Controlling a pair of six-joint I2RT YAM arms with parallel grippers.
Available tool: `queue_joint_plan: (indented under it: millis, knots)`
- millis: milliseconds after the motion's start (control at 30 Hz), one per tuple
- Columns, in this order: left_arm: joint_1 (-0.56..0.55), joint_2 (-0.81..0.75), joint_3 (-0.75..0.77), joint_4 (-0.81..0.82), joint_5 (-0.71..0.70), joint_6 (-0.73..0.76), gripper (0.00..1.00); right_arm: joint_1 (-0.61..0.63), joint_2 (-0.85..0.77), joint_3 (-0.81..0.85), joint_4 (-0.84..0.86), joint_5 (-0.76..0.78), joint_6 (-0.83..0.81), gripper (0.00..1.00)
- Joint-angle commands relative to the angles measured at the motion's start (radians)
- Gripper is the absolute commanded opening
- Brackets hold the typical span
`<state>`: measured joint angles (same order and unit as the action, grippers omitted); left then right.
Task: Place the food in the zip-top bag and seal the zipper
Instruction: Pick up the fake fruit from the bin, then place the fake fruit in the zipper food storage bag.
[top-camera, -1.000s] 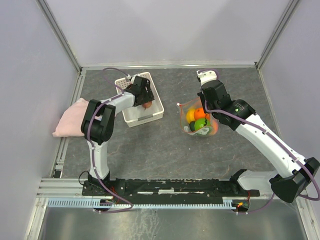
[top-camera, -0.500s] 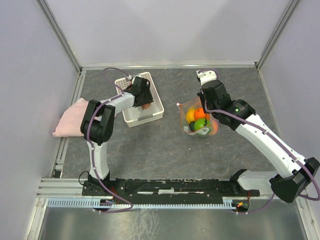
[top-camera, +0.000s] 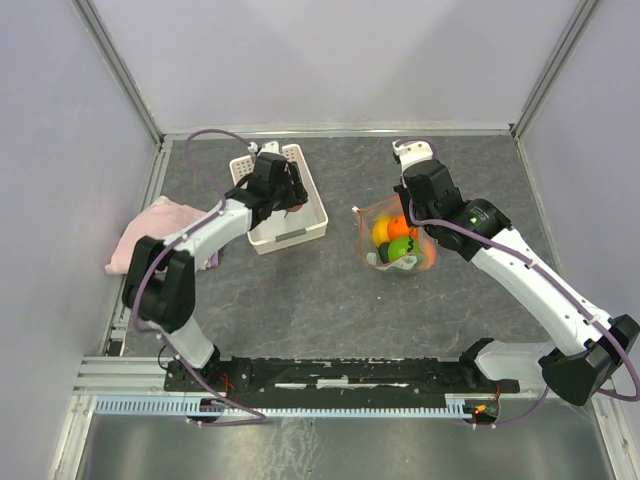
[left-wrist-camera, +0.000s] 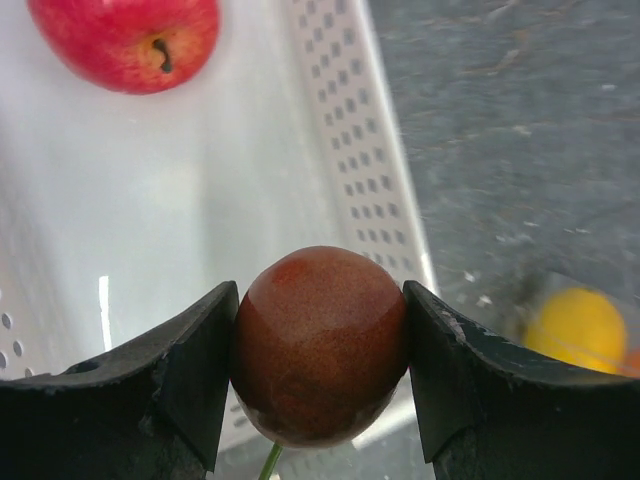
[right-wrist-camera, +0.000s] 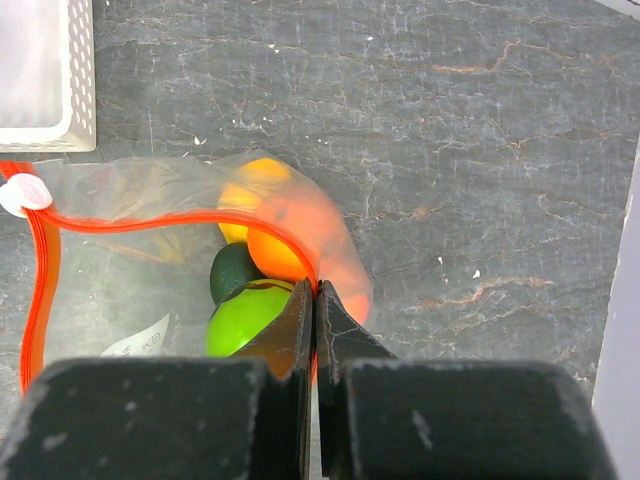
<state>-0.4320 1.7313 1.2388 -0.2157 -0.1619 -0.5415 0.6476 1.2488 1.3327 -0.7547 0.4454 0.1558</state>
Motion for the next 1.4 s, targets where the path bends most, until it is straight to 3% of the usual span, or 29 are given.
queue_joint_plan:
  millis: [0,333,600,900,1100,1367]
  knots:
    - [-0.048,-0.183,-0.083,0.131,0.052,0.06,0.47,0.0,-0.021,0.004,0.063,-0.002,0.013,0.01]
    - [-0.187,-0.43,-0.267,0.345,0.148,0.121,0.46,0.0,-0.02,0.001,0.065,-0.011,0.018,0.01]
    - [-0.366,-0.525,-0.34,0.575,0.202,0.198,0.45,0.0,-0.028,-0.01,0.073,-0.017,0.024,0.01]
    - [-0.509,-0.433,-0.283,0.707,0.262,0.339,0.44,0.0,-0.041,-0.012,0.072,-0.025,0.028,0.01]
    - [-0.519,-0.328,-0.277,0.833,0.275,0.378,0.42,0.001,-0.043,-0.014,0.074,-0.039,0.031,0.01]
    - [-0.518,-0.207,-0.189,0.747,0.189,0.386,0.42,0.0,-0.07,-0.022,0.073,-0.033,0.032,0.01]
